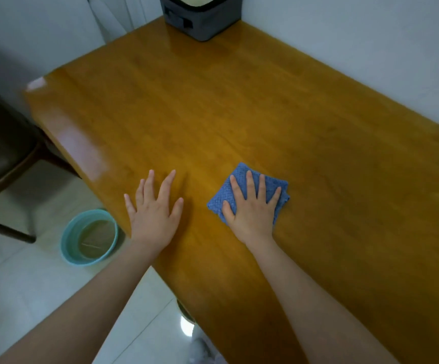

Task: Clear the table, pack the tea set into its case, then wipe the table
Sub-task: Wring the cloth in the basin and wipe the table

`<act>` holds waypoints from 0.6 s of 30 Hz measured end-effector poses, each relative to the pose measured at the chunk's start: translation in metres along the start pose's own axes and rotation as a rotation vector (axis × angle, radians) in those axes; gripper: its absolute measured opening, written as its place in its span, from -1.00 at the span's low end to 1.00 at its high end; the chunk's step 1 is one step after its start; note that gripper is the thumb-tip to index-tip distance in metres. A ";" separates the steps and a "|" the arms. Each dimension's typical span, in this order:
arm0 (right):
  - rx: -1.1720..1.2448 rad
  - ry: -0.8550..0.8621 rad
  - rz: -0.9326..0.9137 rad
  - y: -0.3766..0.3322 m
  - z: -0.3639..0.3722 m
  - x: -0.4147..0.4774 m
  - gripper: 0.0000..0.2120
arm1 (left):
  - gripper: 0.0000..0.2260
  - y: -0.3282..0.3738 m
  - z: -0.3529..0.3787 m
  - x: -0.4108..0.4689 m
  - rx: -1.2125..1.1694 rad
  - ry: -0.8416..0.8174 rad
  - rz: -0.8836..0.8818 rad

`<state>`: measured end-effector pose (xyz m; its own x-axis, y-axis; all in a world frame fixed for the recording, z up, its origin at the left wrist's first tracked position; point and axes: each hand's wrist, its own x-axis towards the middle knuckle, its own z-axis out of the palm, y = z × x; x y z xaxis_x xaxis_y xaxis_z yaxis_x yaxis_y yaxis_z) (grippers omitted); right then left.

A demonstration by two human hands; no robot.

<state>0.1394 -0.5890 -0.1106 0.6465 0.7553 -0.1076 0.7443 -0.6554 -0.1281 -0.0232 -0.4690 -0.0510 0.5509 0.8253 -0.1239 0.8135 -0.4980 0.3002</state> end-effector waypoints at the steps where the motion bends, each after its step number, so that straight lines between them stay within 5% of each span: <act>1: 0.004 0.002 -0.013 -0.010 0.002 -0.009 -0.33 | -0.49 -0.005 -0.002 -0.007 0.003 -0.002 -0.008; 18: 0.036 0.040 -0.180 -0.082 0.022 -0.117 -0.41 | -0.48 -0.034 -0.003 -0.093 -0.027 -0.023 -0.042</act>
<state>-0.0009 -0.6238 -0.1095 0.5099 0.8593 -0.0404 0.8427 -0.5084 -0.1773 -0.1028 -0.5282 -0.0464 0.5209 0.8387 -0.1588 0.8308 -0.4553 0.3201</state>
